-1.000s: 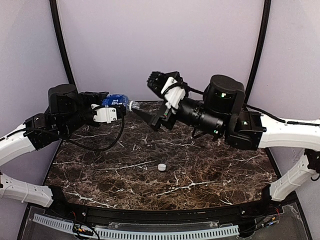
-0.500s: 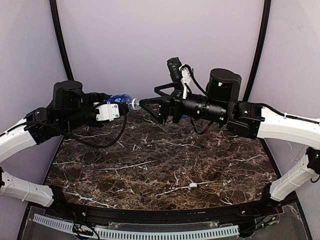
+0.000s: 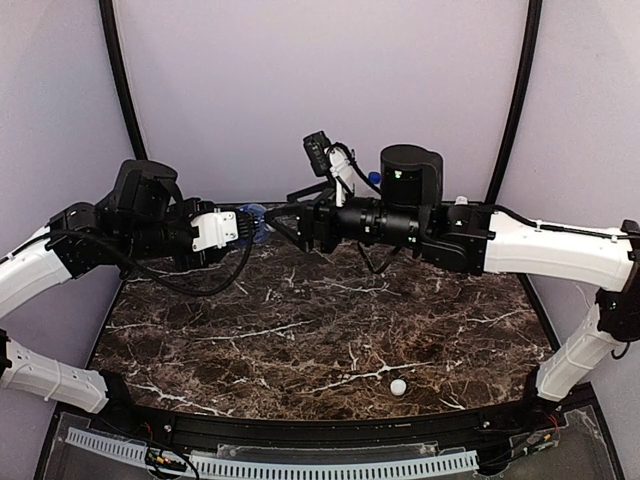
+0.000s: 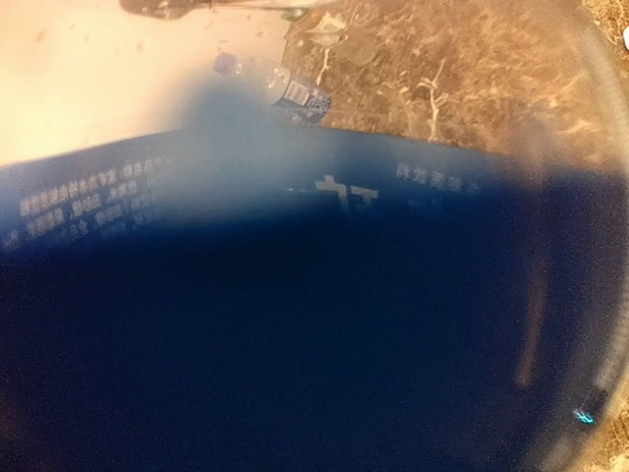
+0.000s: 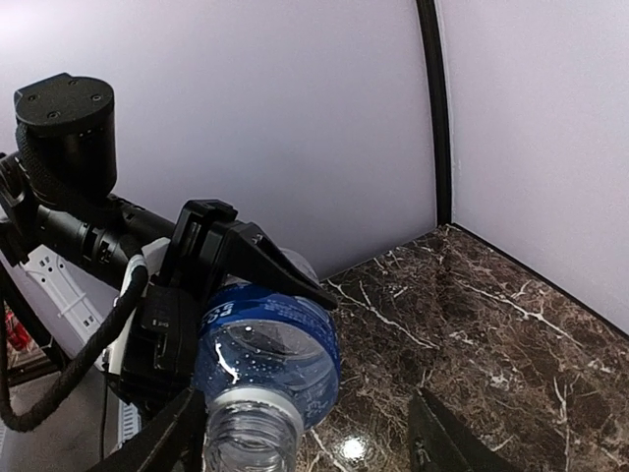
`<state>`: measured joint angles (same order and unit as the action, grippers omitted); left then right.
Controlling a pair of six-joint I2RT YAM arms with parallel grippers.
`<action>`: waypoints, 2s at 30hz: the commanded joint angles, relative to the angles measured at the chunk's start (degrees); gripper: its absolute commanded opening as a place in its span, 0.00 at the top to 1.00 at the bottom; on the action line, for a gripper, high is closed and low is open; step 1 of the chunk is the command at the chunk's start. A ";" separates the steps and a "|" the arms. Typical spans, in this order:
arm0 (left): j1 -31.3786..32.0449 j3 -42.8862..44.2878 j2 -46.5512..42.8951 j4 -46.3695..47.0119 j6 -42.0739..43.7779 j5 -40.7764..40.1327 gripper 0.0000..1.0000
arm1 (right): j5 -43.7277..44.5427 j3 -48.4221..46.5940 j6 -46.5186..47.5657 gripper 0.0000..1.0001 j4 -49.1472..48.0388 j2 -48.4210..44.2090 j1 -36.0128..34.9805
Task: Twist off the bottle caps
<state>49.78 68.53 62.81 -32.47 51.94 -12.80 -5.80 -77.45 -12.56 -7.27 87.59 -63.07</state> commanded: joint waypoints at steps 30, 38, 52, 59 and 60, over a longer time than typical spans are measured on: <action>0.33 1.71 -0.61 -0.87 -3.31 1.98 0.18 | -1.20 -2.46 -5.68 1.00 -0.50 2.89 -0.03; 0.38 -4.59 -3.92 1.57 -4.18 0.47 0.01 | 10.38 -5.12 -5.71 1.00 16.97 0.30 2.06; -9.53 -26.25 -20.65 2.94 -20.70 4.31 0.01 | 25.94 -2.70 -12.11 1.00 59.64 -7.60 22.36; -17.08 -35.06 -30.13 4.57 -29.65 7.71 0.01 | 25.93 -3.03 -10.54 1.00 71.34 -12.13 33.04; -17.57 -35.76 -31.33 4.84 -30.92 8.71 0.01 | 25.74 -2.73 -9.63 1.00 72.10 -12.63 34.98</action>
<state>34.76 35.94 34.85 -29.32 28.62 -7.81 18.94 -80.23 -23.20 56.23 77.10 -32.82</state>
